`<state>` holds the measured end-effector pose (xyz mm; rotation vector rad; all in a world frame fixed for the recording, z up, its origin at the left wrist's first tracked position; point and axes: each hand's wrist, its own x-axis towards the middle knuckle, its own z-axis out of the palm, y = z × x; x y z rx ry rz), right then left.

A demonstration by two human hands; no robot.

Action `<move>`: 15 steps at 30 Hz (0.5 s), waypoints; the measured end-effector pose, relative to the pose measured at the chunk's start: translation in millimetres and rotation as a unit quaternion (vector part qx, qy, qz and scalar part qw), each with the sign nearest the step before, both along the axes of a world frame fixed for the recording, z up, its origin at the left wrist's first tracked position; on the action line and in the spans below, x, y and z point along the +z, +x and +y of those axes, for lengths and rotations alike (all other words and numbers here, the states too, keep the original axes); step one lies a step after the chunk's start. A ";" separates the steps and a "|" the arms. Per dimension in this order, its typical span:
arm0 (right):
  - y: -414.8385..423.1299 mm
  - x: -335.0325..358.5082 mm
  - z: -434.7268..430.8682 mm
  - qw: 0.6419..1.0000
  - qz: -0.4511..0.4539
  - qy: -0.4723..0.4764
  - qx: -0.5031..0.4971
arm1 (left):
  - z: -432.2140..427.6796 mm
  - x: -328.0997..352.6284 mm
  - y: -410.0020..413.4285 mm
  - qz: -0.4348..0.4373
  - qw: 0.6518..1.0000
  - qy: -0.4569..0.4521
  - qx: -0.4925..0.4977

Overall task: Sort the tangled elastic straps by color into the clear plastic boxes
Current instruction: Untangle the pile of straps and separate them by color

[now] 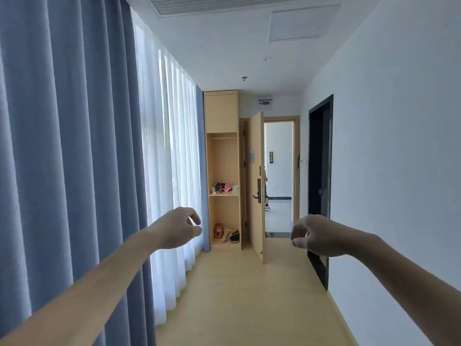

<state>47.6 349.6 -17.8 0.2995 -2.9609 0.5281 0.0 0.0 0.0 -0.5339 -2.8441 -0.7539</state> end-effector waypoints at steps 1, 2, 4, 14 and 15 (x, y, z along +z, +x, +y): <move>-20.8 3.4 5.6 1.000 0.003 -0.017 0.002 | 3.1 1.6 -17.0 -0.003 1.000 0.011 0.000; -38.4 7.9 9.2 1.000 0.009 -0.025 -0.006 | 5.0 1.5 -35.6 -0.005 1.000 0.021 0.015; -80.3 14.2 14.8 0.999 0.027 -0.038 -0.007 | 6.7 -4.6 -73.1 -0.007 0.999 0.036 0.026; -269.3 -23.1 -5.6 0.995 -0.025 -0.089 0.027 | 11.0 -34.2 -250.9 -0.029 0.998 0.046 0.033; -289.6 -25.6 -7.4 0.995 -0.022 -0.094 0.023 | 11.9 -36.2 -271.5 -0.028 0.998 0.044 0.031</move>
